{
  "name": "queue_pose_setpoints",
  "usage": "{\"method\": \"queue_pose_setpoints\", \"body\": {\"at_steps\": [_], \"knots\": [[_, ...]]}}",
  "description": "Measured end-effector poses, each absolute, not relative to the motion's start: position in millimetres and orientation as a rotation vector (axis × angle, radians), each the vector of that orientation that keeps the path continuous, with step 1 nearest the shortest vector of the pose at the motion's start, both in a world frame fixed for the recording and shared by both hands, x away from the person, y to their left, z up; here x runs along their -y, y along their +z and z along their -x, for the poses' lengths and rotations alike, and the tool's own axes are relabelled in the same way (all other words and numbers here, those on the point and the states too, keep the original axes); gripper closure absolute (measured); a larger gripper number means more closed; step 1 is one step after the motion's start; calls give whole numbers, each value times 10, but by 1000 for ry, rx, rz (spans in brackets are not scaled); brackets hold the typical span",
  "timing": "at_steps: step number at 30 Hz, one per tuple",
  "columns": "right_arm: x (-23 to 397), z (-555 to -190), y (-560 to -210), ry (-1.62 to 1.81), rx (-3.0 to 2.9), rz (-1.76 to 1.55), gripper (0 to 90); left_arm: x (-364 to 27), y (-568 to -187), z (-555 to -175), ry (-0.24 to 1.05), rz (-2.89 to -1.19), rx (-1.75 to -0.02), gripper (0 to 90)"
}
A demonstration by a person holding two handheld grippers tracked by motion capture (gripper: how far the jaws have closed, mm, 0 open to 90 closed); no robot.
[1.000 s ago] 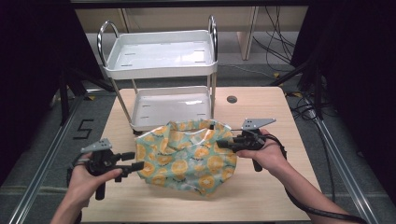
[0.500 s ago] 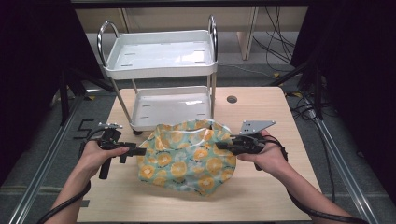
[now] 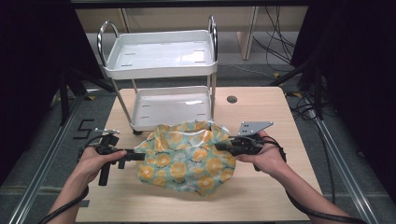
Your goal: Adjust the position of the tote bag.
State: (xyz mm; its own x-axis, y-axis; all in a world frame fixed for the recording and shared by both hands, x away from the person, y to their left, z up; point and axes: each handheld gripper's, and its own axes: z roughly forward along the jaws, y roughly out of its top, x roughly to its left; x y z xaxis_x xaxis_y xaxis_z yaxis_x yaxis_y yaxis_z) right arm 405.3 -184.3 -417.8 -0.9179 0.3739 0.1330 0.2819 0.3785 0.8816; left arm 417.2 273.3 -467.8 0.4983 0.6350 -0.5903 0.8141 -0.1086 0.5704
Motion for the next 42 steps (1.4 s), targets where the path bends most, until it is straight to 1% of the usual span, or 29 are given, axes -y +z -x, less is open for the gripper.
{"method": "queue_pose_setpoints", "body": {"at_steps": [1,3,5,6,7,8,9,10,11,14,15,16,17,19,20,21,22,23,24,29,30,32,33,35,37,39,40,41,42], "knots": [[1844,-4059,-4178,1584,-2537,-605,898,-2692,-4697,-4194,-266,-1805,-1224,241],[1844,-4072,-4184,1580,-2537,-594,898,-2623,-4721,-4231,-271,-1807,-1211,295],[1840,-4078,-4189,1593,-2518,-588,900,-2569,-4700,-4246,-249,-1801,-1155,439],[1845,-4089,-4175,1601,-2496,-544,900,-2534,-4647,-4229,-273,-1768,-1116,623],[1844,-4067,-4165,1610,-2500,-555,900,-2518,-4605,-4208,-277,-1755,-1090,695],[1844,-4067,-4165,1610,-2500,-555,900,-2518,-4605,-4208,-277,-1755,-1090,766],[1858,-4067,-4143,1598,-2506,-513,900,-2523,-4547,-4181,-247,-1770,-1037,766],[1863,-4059,-4125,1595,-2482,-466,900,-2532,-4493,-4149,-220,-1779,-988,835],[1861,-4024,-4108,1603,-2473,-450,900,-2532,-4428,-4095,-199,-1775,-954,866],[1907,-3907,-4022,1610,-2438,-217,900,-2568,-4255,-3899,-162,-1766,-844,886],[1919,-3860,-4011,1617,-2436,-153,900,-2608,-4176,-3718,-144,-1783,-756,886],[1919,-3860,-4011,1617,-2436,-153,900,-2608,-4176,-3718,-144,-1783,-756,886],[1933,-3803,-4005,1618,-2445,-99,900,-2629,-4163,-3602,-153,-1812,-703,886],[1950,-3707,-4022,1565,-2496,46,895,-2636,-4196,-3446,-149,-1889,-667,885],[1951,-3657,-4058,1539,-2541,100,895,-2618,-4254,-3369,-171,-1919,-655,886],[1930,-3572,-4185,1475,-2641,229,895,-2559,-4433,-3246,-224,-2010,-643,886],[1930,-3572,-4185,1475,-2641,229,895,-2559,-4433,-3246,-224,-2010,-643,886],[1919,-3543,-4238,1445,-2672,261,894,-2528,-4554,-3206,-235,-2092,-615,886],[1885,-3482,-4382,1352,-2770,346,887,-2489,-4706,-3173,-243,-2160,-628,886],[1839,-3420,-4608,1130,-2856,472,871,-2452,-4864,-3209,-218,-2234,-628,886],[1838,-3415,-4647,1095,-2871,477,867,-2428,-4881,-3204,-225,-2240,-654,885],[1853,-3420,-4704,1030,-2894,494,851,-2407,-4897,-3238,-213,-2280,-611,881],[1882,-3446,-4735,970,-2914,489,810,-2386,-4893,-3245,-195,-2307,-625,878],[1901,-3444,-4739,969,-2940,451,795,-2363,-4891,-3239,-189,-2289,-654,877],[1964,-3472,-4704,978,-2952,379,732,-2353,-4878,-3245,-176,-2287,-653,876],[2105,-3505,-4545,1040,-2944,241,617,-2342,-4869,-3243,-179,-2278,-667,872],[2105,-3505,-4545,1040,-2944,241,617,-2343,-4867,-3244,-179,-2280,-664,872],[2204,-3528,-4379,1137,-2908,178,544,-2347,-4865,-3255,-169,-2284,-639,871],[2204,-3528,-4379,1137,-2908,178,544,-2348,-4860,-3256,-166,-2288,-637,871]]}}
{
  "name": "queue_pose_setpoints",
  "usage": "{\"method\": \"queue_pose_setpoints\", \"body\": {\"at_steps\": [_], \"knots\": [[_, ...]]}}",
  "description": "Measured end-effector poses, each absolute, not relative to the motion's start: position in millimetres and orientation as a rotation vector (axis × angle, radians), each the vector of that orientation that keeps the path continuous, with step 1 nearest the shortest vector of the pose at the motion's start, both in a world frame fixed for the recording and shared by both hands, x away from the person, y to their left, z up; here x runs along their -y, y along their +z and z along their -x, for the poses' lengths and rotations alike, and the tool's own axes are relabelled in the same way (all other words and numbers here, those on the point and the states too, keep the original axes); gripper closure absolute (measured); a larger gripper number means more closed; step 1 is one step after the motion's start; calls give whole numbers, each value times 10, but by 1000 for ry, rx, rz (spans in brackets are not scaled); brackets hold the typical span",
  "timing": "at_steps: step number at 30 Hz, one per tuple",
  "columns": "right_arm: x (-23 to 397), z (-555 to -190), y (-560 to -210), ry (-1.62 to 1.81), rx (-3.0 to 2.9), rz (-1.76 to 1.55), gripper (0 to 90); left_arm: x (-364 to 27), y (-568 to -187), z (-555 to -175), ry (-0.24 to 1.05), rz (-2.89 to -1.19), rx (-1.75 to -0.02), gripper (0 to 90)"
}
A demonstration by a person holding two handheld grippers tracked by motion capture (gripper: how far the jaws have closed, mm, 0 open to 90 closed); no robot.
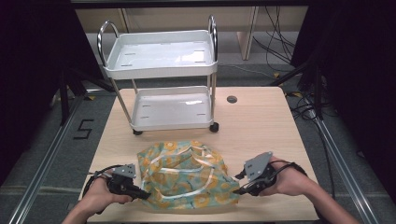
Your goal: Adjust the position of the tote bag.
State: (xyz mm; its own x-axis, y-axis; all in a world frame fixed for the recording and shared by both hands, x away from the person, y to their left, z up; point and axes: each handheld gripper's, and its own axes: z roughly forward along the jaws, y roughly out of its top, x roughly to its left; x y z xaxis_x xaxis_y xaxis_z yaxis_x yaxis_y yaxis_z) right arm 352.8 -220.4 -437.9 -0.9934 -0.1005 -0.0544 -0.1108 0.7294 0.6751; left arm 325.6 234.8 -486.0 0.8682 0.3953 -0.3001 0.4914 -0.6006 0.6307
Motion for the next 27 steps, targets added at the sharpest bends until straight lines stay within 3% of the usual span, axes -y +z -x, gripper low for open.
{"method": "queue_pose_setpoints", "body": {"at_steps": [2,5,9,11,13,14,15,16,17,21,27], "knots": [[2325,-3537,-4092,1307,-2810,75,483,-2338,-4850,-3255,-162,-2282,-642,867],[2332,-3538,-3961,1423,-2764,12,438,-2333,-4830,-3256,-169,-2291,-648,862],[2181,-3592,-3887,1542,-2713,-145,449,-2345,-4805,-3258,-168,-2272,-659,793],[2091,-3622,-3969,1513,-2739,-211,507,-2347,-4788,-3232,-191,-2222,-723,713],[1975,-3632,-4162,1347,-2825,-256,636,-2395,-4746,-3223,-208,-2201,-737,537],[1975,-3632,-4162,1347,-2825,-256,636,-2425,-4727,-3217,-210,-2183,-758,537],[1923,-3617,-4282,1318,-2863,-272,750,-2463,-4690,-3196,-204,-2154,-782,446],[1923,-3617,-4282,1318,-2863,-272,750,-2499,-4663,-3194,-210,-2149,-776,446],[1880,-3597,-4359,1284,-2886,-245,831,-2581,-4598,-3173,-203,-2101,-787,398],[1806,-3530,-4470,1187,-2906,-168,887,-2740,-4433,-3145,-172,-1981,-800,364],[1745,-3476,-4578,1149,-2935,-165,888,-2800,-4209,-3153,-131,-1886,-773,386]]}}
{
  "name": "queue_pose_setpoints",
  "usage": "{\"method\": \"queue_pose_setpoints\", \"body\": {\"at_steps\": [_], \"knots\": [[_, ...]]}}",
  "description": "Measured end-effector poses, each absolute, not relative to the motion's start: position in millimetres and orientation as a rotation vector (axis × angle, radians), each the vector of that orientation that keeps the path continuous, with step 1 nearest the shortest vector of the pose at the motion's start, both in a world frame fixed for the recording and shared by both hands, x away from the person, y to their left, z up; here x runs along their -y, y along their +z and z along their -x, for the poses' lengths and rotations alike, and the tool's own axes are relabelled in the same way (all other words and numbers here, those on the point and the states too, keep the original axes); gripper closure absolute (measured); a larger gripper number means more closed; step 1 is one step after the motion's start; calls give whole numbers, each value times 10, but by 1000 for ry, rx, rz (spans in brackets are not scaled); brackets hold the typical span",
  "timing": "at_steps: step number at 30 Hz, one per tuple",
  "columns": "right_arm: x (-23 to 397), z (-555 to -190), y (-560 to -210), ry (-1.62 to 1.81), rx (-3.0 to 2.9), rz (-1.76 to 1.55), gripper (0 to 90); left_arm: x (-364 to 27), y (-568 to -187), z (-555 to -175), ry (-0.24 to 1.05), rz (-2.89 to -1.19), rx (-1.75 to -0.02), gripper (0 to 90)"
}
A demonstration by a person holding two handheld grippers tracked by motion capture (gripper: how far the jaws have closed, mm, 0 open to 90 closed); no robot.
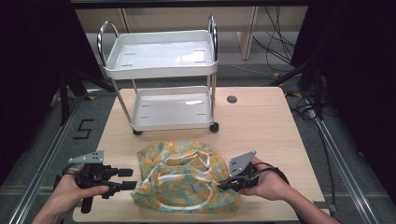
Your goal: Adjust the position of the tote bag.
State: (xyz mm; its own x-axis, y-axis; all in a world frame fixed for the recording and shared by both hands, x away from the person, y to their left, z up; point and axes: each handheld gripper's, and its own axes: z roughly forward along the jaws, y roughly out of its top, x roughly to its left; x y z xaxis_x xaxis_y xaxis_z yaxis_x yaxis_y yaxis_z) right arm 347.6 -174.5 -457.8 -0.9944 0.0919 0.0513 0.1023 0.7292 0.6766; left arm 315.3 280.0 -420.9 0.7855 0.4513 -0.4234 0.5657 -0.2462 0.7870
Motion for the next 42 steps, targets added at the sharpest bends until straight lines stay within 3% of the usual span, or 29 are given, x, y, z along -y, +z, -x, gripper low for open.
{"method": "queue_pose_setpoints", "body": {"at_steps": [8,11,16,25,29,37,42], "knots": [[1722,-3481,-4604,-1133,2958,241,876,-2257,-4131,-3114,-151,-1901,-692,421],[1712,-3488,-4613,-1122,2975,276,876,-2101,-4131,-3107,-108,-1981,-672,440],[1696,-3470,-4678,-1111,2972,293,871,-1949,-4381,-3153,-87,-2189,-695,640],[1691,-3464,-4735,-1083,2965,311,852,-1896,-4678,-3221,-133,-2256,-748,693],[1697,-3456,-4740,-1087,2960,323,801,-1923,-4690,-3241,-158,-2217,-767,673],[1849,-3480,-4284,-1366,2881,349,635,-2184,-4262,-3177,-84,-1964,-763,369],[1999,-3588,-4093,-1489,2869,501,625,-2335,-4110,-3181,-8,-1914,-790,352]]}}
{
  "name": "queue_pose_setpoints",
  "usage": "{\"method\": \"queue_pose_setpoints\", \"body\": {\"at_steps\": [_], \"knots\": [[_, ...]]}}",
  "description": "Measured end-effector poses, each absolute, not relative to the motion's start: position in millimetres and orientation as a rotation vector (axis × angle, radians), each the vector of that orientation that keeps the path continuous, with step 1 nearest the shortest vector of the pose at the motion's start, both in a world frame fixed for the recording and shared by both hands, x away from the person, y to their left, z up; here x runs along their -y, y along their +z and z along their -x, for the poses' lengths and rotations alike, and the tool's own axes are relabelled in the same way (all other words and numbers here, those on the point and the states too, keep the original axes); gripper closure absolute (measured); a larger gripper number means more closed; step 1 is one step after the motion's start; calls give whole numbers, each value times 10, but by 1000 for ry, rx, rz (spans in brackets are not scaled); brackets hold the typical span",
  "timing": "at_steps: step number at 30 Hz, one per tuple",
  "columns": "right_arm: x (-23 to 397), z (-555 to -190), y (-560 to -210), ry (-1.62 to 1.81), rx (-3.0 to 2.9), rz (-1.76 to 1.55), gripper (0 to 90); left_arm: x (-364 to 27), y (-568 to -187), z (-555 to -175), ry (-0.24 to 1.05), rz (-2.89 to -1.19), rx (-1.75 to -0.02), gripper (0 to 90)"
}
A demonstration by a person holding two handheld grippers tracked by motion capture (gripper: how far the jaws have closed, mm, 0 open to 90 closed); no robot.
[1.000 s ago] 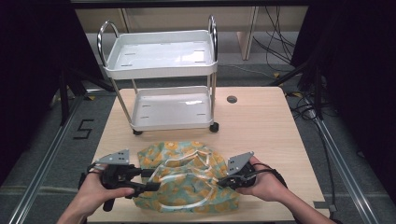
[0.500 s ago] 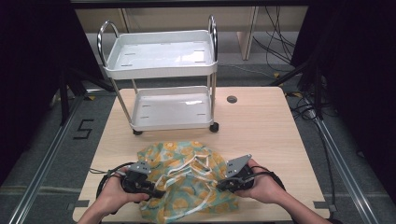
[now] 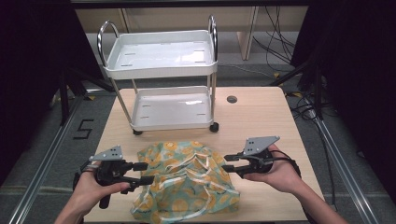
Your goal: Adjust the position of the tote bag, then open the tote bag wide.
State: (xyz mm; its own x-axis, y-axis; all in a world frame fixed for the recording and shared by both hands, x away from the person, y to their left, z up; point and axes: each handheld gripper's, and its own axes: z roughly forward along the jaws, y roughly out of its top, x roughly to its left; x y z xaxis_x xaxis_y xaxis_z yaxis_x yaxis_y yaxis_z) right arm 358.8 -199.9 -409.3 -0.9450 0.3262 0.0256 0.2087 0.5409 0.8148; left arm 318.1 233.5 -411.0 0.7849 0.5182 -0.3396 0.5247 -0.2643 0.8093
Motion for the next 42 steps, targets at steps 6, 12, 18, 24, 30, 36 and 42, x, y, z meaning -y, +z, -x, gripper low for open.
{"method": "queue_pose_setpoints", "body": {"at_steps": [6,12,18,24,30,36,42], "knots": [[1983,-3600,-4194,1358,-2665,-505,625,-2335,-4137,-3203,-14,-1892,-804,382],[1933,-3627,-4234,1343,-2706,-519,617,-2250,-4184,-3210,-32,-1913,-816,401],[1867,-3639,-4237,1351,-2720,-521,619,-2183,-4186,-3253,3,-1918,-823,436],[1731,-3651,-4290,1301,-2784,-481,615,-2066,-4129,-3331,-3,-1948,-802,458],[1607,-3693,-4292,1265,-2840,-408,602,-1920,-4142,-3361,-20,-1996,-773,461],[1546,-3713,-4368,1192,-2912,-345,646,-1855,-4141,-3359,-61,-2021,-733,470],[1513,-3713,-4408,1129,-2930,-342,829,-1764,-4150,-3300,-111,-2072,-665,434]]}}
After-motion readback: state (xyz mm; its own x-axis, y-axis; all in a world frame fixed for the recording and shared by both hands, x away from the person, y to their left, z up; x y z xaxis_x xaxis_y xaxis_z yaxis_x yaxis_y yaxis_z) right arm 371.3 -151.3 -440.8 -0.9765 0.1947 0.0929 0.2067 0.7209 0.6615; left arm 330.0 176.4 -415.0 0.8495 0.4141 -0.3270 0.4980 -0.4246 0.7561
